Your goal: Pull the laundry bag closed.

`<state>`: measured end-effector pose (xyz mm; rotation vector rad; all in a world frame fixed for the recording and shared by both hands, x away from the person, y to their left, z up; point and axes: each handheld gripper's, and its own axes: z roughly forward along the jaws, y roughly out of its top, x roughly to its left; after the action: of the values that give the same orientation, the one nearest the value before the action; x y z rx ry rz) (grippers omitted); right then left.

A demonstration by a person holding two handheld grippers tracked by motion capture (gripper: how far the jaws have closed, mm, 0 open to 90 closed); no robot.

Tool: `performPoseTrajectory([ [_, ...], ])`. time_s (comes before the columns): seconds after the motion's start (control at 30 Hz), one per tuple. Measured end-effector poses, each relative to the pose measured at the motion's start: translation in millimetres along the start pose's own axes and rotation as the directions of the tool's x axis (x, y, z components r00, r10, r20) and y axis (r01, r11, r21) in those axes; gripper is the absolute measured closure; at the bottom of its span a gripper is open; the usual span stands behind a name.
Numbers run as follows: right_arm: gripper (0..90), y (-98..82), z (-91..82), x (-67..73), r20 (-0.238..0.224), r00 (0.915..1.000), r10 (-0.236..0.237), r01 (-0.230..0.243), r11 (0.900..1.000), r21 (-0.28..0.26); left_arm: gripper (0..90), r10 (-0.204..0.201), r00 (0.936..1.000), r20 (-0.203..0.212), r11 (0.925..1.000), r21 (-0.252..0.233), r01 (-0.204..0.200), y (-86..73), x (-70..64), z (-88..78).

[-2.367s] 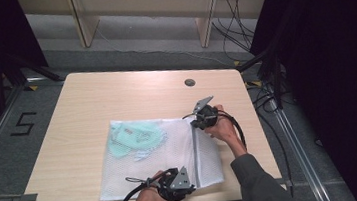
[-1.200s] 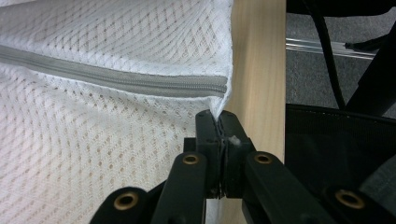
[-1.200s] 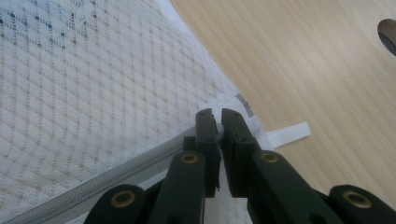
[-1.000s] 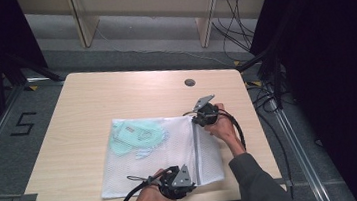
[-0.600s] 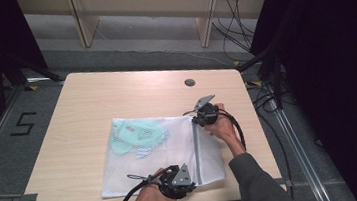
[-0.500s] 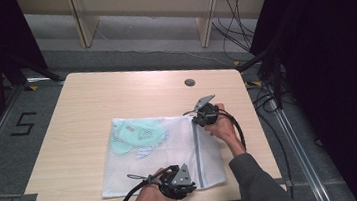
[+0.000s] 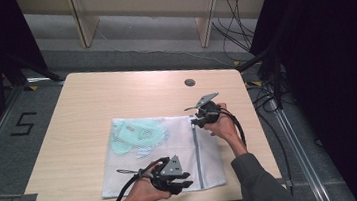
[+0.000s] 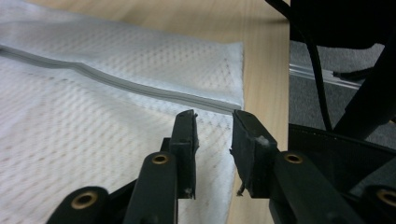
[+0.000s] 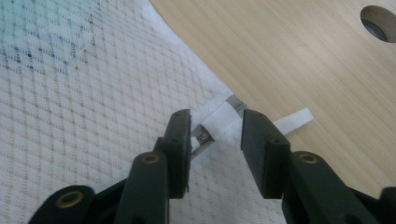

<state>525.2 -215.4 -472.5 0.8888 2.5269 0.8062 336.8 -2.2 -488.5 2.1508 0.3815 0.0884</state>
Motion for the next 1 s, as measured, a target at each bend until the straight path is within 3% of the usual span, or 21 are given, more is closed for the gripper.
performPoseTrajectory([
  [0.17,55.2,0.0,-8.4,2.5,-0.009,0.9992,0.038,-0.038,0.999,-0.018,61.4,-0.028,0.9993,-0.025,0.9995,-0.017,0.028,0.2,8.9,-10.1],
  [0.2,54.2,0.0,-10.3,1.7,-0.005,0.9998,0.019,-0.020,1.000,-0.019,59.7,-0.033,0.9990,-0.029,0.9994,-0.016,0.032,0.0,10.9,-12.2],
  [0.27,52.8,0.2,-14.2,2.1,-0.025,0.9993,0.027,-0.028,0.999,-0.043,55.9,-0.055,0.9979,-0.035,0.9984,-0.016,0.054,-1.5,14.7,-15.7],
  [0.37,51.2,0.5,-18.1,5.7,-0.042,0.9982,0.042,-0.044,0.998,-0.034,49.3,-0.051,0.9966,-0.065,0.9987,0.005,0.051,-5.5,22.3,-22.6],
  [0.4,50.8,-0.1,-18.8,5.8,-0.038,0.9991,0.021,-0.022,0.999,-0.039,48.2,-0.059,0.9953,-0.077,0.9982,0.010,0.060,-6.7,24.8,-25.2],
  [0.53,49.8,-1.5,-21.5,8.9,-0.049,0.9984,0.027,-0.030,0.998,-0.058,41.7,-0.109,0.9858,-0.128,0.9941,-0.012,0.108,-9.9,33.6,-33.9],
  [0.63,48.2,-2.0,-23.0,9.5,-0.061,0.9973,0.041,-0.046,0.996,-0.077,40.4,-0.106,0.9844,-0.140,0.9943,-0.012,0.106,-10.7,36.8,-38.3],
  [0.67,47.8,-1.3,-25.8,8.8,-0.065,0.9972,0.037,-0.041,0.997,-0.058,39.6,-0.108,0.9827,-0.151,0.9941,-0.012,0.107,-11.0,38.1,-40.0],
  [0.7,47.4,-1.9,-25.1,10.2,-0.066,0.9968,0.046,-0.051,0.996,-0.079,38.7,-0.119,0.9823,-0.145,0.9929,-0.019,0.117,-11.2,38.5,-41.1],
  [0.73,47.1,-1.6,-27.1,10.2,-0.070,0.9966,0.044,-0.049,0.996,-0.071,37.9,-0.122,0.9784,-0.167,0.9925,-0.026,0.120,-11.8,38.9,-42.3],
  [0.77,46.5,-2.1,-26.3,11.1,-0.067,0.9968,0.045,-0.051,0.995,-0.091,37.4,-0.110,0.9790,-0.171,0.9939,-0.024,0.108,-11.9,41.4,-44.2],
  [0.87,45.1,-2.2,-30.9,13.3,-0.091,0.9946,0.050,-0.056,0.996,-0.065,36.4,-0.138,0.9742,-0.178,0.9904,-0.029,0.135,-12.8,44.9,-49.6],
  [0.9,44.8,-2.4,-31.3,13.1,-0.092,0.9953,0.032,-0.039,0.997,-0.072,35.8,-0.146,0.9703,-0.193,0.9893,-0.036,0.142,-13.4,45.5,-51.1],
  [0.93,44.3,-3.0,-29.9,14.4,-0.083,0.9962,0.027,-0.035,0.994,-0.100,35.2,-0.147,0.9703,-0.192,0.9891,-0.038,0.142,-14.1,47.2,-52.8],
  [1.0,42.3,-3.8,-32.4,15.8,-0.085,0.9961,0.024,-0.032,0.995,-0.098,34.4,-0.161,0.9658,-0.203,0.9869,-0.040,0.156,-15.7,48.3,-56.4],
])
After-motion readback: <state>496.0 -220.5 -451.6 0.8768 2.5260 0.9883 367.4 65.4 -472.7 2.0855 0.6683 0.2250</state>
